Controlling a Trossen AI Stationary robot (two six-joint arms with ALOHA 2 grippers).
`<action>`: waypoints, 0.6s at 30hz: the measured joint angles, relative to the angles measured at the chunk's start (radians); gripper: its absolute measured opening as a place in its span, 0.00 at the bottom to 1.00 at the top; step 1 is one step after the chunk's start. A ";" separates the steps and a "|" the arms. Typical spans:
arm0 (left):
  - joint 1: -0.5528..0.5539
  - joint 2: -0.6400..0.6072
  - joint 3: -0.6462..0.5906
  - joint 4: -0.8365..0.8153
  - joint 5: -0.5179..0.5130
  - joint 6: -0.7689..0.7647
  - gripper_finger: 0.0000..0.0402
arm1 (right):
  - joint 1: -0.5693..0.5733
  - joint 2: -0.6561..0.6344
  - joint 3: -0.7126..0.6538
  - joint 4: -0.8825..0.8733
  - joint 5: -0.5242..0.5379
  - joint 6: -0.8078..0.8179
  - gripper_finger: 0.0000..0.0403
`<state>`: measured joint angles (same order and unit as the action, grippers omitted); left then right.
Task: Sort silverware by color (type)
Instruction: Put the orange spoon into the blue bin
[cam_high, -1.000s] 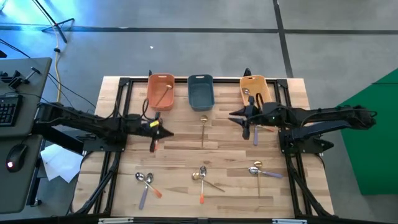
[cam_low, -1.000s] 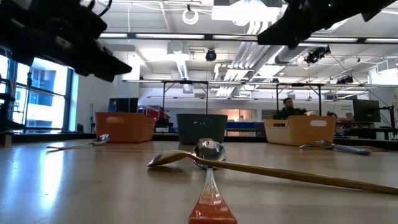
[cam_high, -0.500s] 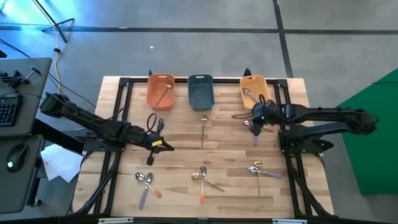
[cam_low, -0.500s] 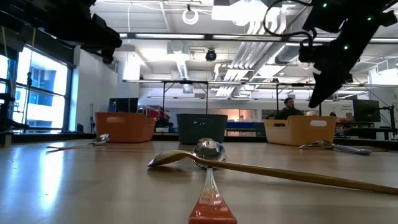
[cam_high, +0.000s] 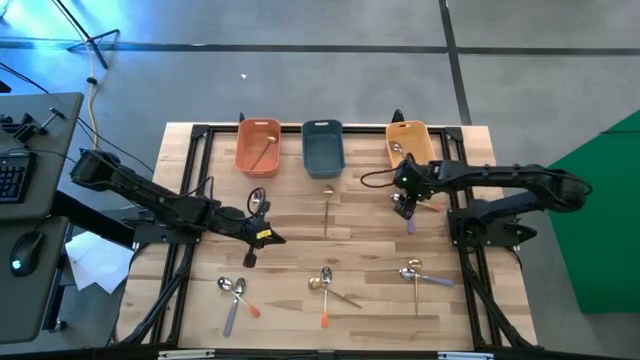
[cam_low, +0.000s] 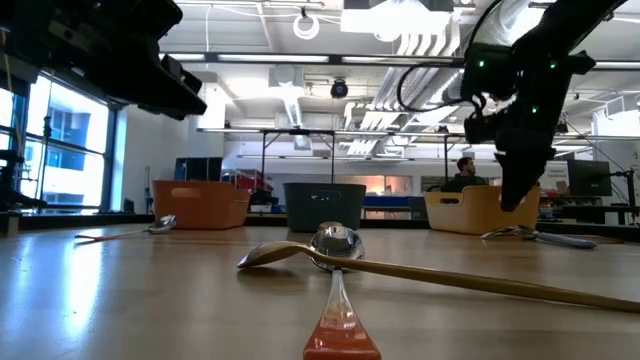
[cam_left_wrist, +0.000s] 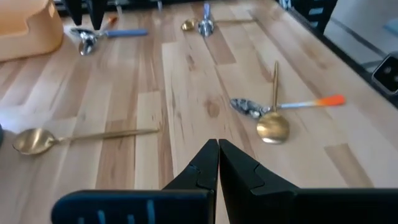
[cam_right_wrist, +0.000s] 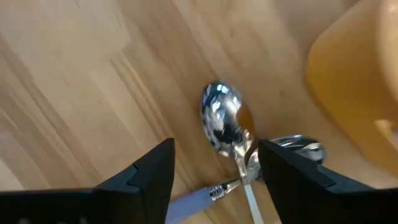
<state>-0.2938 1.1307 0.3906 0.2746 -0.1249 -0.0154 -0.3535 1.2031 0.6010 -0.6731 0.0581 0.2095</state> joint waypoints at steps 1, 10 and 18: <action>0.000 0.013 0.000 0.012 0.000 0.000 0.01 | 0.000 0.018 0.000 0.003 -0.007 -0.004 0.55; -0.001 0.085 0.000 0.037 -0.013 -0.002 0.01 | 0.000 0.125 0.000 0.044 0.065 -0.172 0.57; -0.001 0.095 -0.001 0.046 -0.015 -0.001 0.01 | -0.001 0.189 0.005 0.048 0.044 -0.188 0.56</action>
<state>-0.2947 1.2252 0.3901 0.3207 -0.1403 -0.0166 -0.3541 1.3918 0.6062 -0.6247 0.1018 0.0214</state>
